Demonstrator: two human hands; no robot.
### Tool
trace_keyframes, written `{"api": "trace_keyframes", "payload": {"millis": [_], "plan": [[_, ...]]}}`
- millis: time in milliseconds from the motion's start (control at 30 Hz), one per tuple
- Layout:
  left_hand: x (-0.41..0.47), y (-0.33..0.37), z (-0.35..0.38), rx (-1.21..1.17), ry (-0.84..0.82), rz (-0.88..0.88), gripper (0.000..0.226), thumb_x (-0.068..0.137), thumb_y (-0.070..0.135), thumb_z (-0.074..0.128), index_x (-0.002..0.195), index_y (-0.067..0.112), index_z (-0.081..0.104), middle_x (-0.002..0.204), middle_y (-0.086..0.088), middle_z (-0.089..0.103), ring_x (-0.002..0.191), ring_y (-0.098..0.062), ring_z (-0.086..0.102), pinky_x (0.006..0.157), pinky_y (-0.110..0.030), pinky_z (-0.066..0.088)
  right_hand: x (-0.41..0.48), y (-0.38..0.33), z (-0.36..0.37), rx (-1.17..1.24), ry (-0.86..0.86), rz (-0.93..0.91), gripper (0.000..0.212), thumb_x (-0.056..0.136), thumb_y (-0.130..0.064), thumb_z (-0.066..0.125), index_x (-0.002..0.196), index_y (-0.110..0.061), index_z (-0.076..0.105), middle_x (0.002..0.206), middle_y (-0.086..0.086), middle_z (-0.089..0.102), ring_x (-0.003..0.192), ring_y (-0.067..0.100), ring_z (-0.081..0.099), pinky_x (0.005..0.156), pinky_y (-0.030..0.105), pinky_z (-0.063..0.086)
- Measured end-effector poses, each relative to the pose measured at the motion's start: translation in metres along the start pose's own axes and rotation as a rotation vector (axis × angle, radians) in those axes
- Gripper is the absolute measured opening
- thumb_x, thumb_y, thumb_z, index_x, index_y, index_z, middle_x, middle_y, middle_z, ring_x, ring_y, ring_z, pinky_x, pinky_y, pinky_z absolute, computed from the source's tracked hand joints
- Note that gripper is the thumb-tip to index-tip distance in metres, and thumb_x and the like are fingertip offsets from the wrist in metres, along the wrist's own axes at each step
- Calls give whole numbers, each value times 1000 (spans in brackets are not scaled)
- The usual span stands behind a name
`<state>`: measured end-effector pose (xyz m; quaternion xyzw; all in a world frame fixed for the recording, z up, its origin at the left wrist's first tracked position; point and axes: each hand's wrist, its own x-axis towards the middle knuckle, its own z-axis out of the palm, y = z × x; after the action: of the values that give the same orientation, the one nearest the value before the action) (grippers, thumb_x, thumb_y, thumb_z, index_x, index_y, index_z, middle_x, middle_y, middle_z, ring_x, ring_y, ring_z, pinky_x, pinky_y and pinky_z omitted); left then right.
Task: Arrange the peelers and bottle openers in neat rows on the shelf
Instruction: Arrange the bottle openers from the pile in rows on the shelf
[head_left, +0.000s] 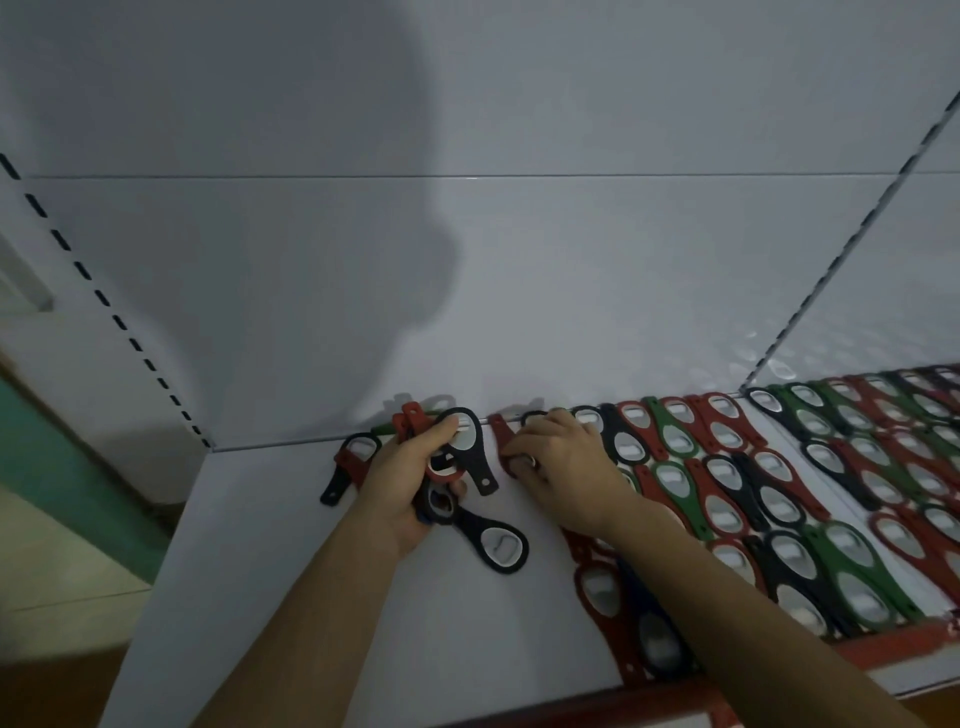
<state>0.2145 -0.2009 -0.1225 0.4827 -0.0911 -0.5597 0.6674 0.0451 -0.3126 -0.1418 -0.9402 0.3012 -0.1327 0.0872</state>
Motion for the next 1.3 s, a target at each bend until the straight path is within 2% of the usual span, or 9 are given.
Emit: {"api": "trace_keyframes", "payload": {"millis": [333,533,600,733,833,933,1000,1200,1300], "plan": [[-4,-6,0,-9,36,15,34,83,21,82,111,4,73,90,-16,73,57,-22,63,45,-29,49,-12,-11,-2,-21,52,84,26,100,-32,52,118,-28,70,119,-8,62,117,17,47,94,40,38],[-9,-9,2,157,-96,114,35,73,38,85,99,14,81,96,-17,76,73,-28,70,60,-35,55,-9,-33,-24,998,129,233,24,100,-19,62,123,-14,67,83,-5,70,79,7,65,74,25,53],[-11,-9,7,236,-112,123,35,78,44,81,100,17,80,98,-13,77,83,-28,74,68,-39,57,-7,-36,-27,987,114,204,27,93,-7,70,120,-10,68,74,6,67,70,14,62,70,32,54],[-13,1,3,254,-53,91,27,93,40,72,89,15,64,71,-3,59,58,-17,54,48,-29,42,-16,-19,-43,1069,209,216,14,92,5,66,100,-6,71,82,10,72,71,19,68,67,27,55],[-19,5,-4,521,-98,218,12,93,26,72,95,16,67,71,1,60,61,-18,56,54,-29,46,-28,0,-51,969,218,155,14,85,11,71,92,0,73,90,9,76,86,23,74,82,33,60],[-27,-4,-4,1376,-195,485,15,91,36,71,99,23,70,85,9,69,81,-11,67,73,-31,57,-43,7,-49,830,173,80,20,79,15,75,91,-1,77,98,6,76,92,16,74,86,30,60],[-32,-13,-2,1653,-286,501,24,91,37,69,81,17,62,78,1,65,75,-18,63,72,-45,56,-53,9,-44,667,143,13,24,78,12,76,91,-9,80,103,0,75,94,9,72,83,24,59],[-33,-16,-8,1789,-112,559,40,93,32,68,64,24,41,75,4,51,66,-14,54,61,-35,47,-61,4,-28,277,64,-216,25,81,-4,75,97,-22,80,112,-7,69,101,4,63,88,19,54],[-35,-23,-1,1691,-72,703,28,93,38,68,74,25,53,83,8,52,72,-10,53,64,-32,48,-66,7,-25,219,-28,-243,25,86,-9,70,106,-22,77,115,-5,67,107,10,60,92,24,50]]}}
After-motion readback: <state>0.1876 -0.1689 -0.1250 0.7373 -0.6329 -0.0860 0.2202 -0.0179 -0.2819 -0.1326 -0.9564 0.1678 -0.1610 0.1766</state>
